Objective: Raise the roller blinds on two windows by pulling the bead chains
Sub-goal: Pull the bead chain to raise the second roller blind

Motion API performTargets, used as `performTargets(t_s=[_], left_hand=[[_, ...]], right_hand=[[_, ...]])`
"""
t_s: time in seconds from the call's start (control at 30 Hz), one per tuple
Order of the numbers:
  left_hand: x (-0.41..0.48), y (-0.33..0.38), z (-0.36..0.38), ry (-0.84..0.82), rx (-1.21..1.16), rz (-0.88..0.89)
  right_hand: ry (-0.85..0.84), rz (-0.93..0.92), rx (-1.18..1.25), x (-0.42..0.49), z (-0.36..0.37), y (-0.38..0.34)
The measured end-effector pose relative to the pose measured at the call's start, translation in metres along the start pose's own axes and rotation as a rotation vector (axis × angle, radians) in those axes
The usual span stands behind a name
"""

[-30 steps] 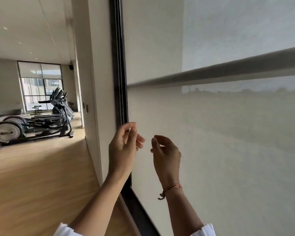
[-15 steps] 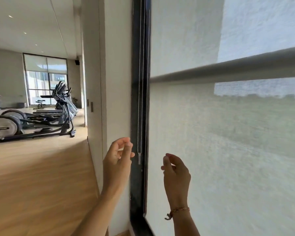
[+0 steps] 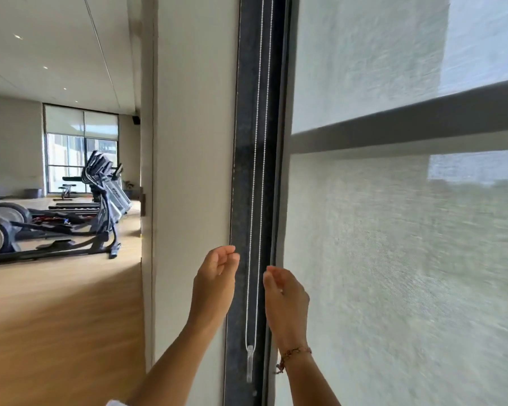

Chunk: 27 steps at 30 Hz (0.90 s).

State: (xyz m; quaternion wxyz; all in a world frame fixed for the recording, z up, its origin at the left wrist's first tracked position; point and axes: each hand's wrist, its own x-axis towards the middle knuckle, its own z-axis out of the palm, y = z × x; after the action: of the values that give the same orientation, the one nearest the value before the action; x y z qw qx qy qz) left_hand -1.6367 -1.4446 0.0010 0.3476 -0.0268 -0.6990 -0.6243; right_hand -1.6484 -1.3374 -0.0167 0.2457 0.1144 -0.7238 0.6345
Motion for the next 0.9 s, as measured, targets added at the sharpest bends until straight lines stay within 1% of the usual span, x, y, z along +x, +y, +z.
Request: performTargets(t_s=[0.1,0.2,0.3,0.4,0.5,0.6,0.7,0.73,0.77,0.83,0.9], left_hand=[[0.069,-0.02,0.022,-0.058,0.01,0.007],[0.123,-0.034,0.043,-0.126,-0.004,0.032],[0.17,-0.04,0.056,-0.163,-0.014,0.057],[0.212,-0.044,0.063,-0.2,-0.083,0.068],[0.243,-0.046,0.069,-0.241,-0.131,0.106],[0.263,-0.039,0.075,-0.275,-0.176,0.168],[0.275,-0.027,0.084,-0.331,-0.207,0.231],[0.277,-0.022,0.087,-0.35,-0.217,0.246],[0.28,-0.017,0.09,-0.38,-0.247,0.249],[0.283,-0.003,0.095,-0.458,-0.368,0.215],[0.284,0.006,0.098,-0.534,-0.504,0.155]], right_hand=[[0.042,-0.01,-0.046,0.079,0.042,0.024],[0.138,-0.003,-0.125,0.143,0.079,0.05],[0.183,-0.007,-0.159,0.195,0.104,0.066],[0.212,0.024,-0.18,0.237,0.125,0.075],[0.291,0.018,-0.191,0.266,0.138,0.082],[0.369,-0.123,-0.104,0.274,0.129,0.074],[0.509,-0.307,-0.06,0.265,0.123,0.062],[0.553,-0.366,-0.081,0.257,0.124,0.063],[0.587,-0.423,-0.135,0.248,0.127,0.067],[0.604,-0.504,-0.224,0.228,0.135,0.081],[0.627,-0.537,-0.221,0.212,0.144,0.09]])
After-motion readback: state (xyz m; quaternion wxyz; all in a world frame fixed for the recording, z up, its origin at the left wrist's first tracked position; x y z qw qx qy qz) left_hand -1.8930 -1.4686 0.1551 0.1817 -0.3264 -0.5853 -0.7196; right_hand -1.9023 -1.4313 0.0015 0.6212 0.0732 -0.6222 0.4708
